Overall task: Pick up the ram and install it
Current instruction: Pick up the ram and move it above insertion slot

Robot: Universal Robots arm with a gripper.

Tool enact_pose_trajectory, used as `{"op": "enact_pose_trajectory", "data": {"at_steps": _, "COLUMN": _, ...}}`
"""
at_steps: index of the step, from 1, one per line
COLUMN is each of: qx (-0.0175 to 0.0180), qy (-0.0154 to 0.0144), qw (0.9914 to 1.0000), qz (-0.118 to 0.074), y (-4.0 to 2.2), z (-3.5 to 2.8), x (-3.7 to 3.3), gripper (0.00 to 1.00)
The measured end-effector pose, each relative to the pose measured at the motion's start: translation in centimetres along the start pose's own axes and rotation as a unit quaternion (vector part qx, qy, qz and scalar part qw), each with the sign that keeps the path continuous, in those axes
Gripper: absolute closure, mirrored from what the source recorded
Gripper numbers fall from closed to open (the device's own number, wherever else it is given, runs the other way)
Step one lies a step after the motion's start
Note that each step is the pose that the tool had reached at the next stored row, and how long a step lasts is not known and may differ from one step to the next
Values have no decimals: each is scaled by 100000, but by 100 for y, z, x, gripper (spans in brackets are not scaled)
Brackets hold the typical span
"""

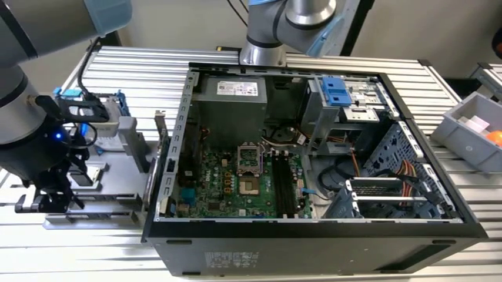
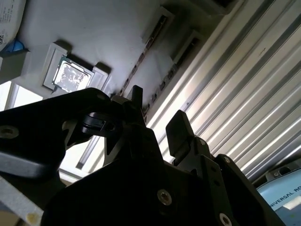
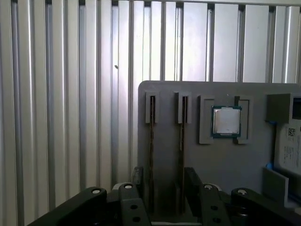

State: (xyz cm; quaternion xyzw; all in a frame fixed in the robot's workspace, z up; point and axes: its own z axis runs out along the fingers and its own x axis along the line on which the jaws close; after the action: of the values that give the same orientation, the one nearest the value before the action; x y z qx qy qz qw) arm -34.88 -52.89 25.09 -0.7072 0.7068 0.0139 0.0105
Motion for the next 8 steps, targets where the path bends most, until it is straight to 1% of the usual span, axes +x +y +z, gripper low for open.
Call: {"op": "enact_pose_trajectory", "data": {"at_steps": 8, "qx": -2, "qy": -1, "qw": 100000, "qz": 0, "y": 0, "z": 58, "x": 64, "gripper": 0}}
